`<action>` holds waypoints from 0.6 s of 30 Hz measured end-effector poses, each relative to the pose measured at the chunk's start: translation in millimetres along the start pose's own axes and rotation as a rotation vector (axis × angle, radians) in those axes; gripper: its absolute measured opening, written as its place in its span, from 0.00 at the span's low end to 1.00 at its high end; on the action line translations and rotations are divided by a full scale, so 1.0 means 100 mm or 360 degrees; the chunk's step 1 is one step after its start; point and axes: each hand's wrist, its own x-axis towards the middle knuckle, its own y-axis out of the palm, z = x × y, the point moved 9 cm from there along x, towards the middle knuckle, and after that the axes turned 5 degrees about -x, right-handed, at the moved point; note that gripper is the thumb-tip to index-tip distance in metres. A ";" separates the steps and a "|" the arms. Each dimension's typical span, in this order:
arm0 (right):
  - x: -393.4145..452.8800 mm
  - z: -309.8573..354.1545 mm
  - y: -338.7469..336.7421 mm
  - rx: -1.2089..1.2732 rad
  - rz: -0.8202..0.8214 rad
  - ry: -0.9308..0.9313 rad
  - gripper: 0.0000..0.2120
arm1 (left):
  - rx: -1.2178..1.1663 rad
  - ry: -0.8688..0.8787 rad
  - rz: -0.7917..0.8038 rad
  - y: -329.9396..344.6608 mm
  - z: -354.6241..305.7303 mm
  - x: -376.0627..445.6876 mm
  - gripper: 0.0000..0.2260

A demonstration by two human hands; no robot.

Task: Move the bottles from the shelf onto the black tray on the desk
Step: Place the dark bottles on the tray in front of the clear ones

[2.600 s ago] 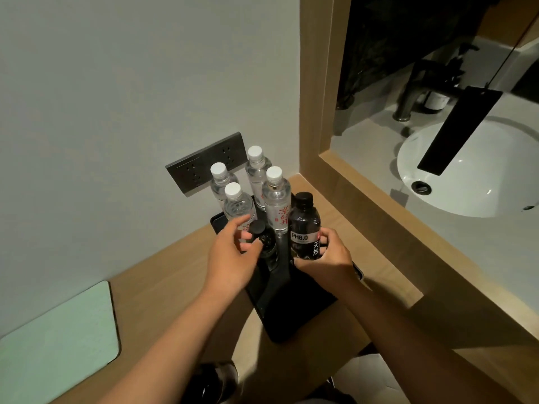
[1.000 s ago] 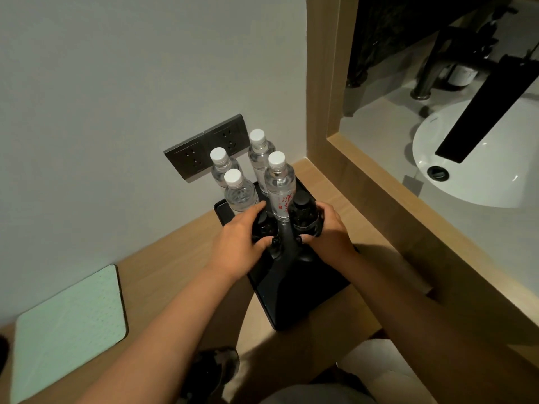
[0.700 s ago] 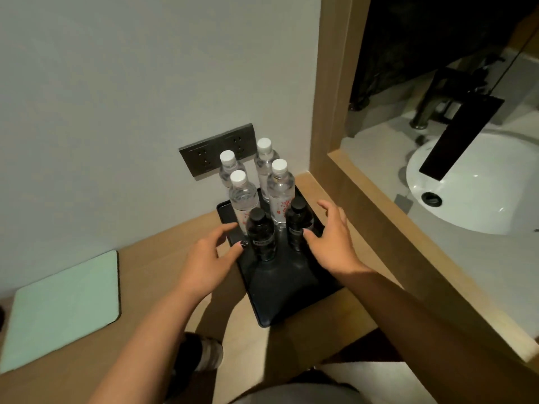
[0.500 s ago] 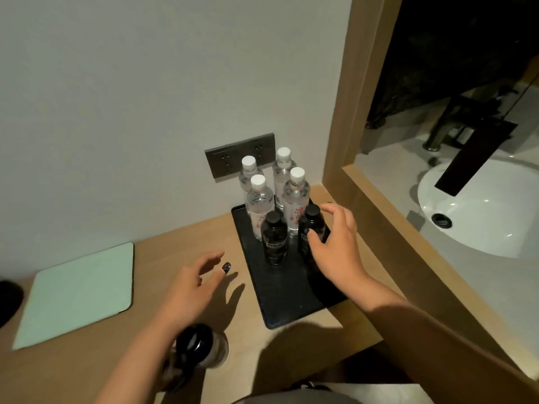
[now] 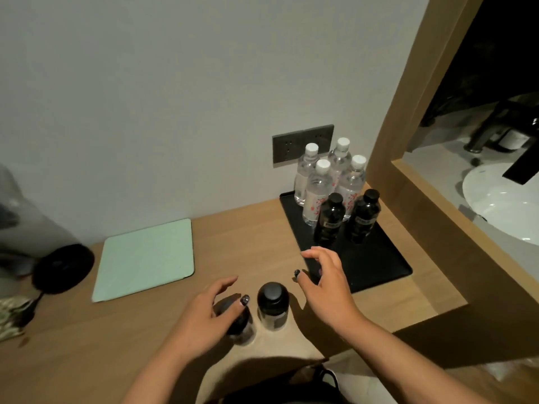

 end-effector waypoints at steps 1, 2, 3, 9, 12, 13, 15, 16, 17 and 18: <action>-0.08 0.03 0.05 0.0004 -0.0007 0.0012 0.14 | 0.0018 0.0020 0.0028 -0.01 0.04 -0.06 0.23; -0.16 0.05 0.09 0.0007 -0.0015 0.0020 0.14 | 0.0023 0.0043 0.0050 -0.02 0.06 -0.11 0.24; -0.24 0.08 0.11 0.0010 -0.0024 0.0024 0.14 | 0.0027 0.0064 0.0068 -0.02 0.09 -0.15 0.25; -0.61 0.15 0.13 -0.0006 -0.0170 0.0059 0.15 | -0.0095 0.0131 0.0147 0.11 0.16 -0.24 0.22; -0.77 0.17 0.18 -0.0022 -0.0189 0.0102 0.15 | -0.0163 0.0131 0.0145 0.16 0.17 -0.22 0.19; -0.81 0.19 0.21 -0.0030 -0.0186 0.0100 0.15 | -0.0201 0.0132 0.0124 0.16 0.16 -0.20 0.17; -0.88 0.24 0.26 -0.0036 -0.0165 0.0082 0.16 | -0.0305 0.0125 0.0071 0.11 0.11 -0.20 0.12; -0.90 0.26 0.30 -0.0041 -0.0150 0.0068 0.16 | -0.0376 0.0105 0.0037 0.07 0.09 -0.20 0.12; -0.92 0.29 0.32 -0.0052 -0.0136 0.0050 0.17 | -0.0457 0.0079 -0.0012 0.01 0.09 -0.21 0.12; -0.94 0.31 0.35 -0.0064 -0.0119 0.0031 0.18 | -0.0527 0.0050 -0.0072 -0.06 0.10 -0.22 0.11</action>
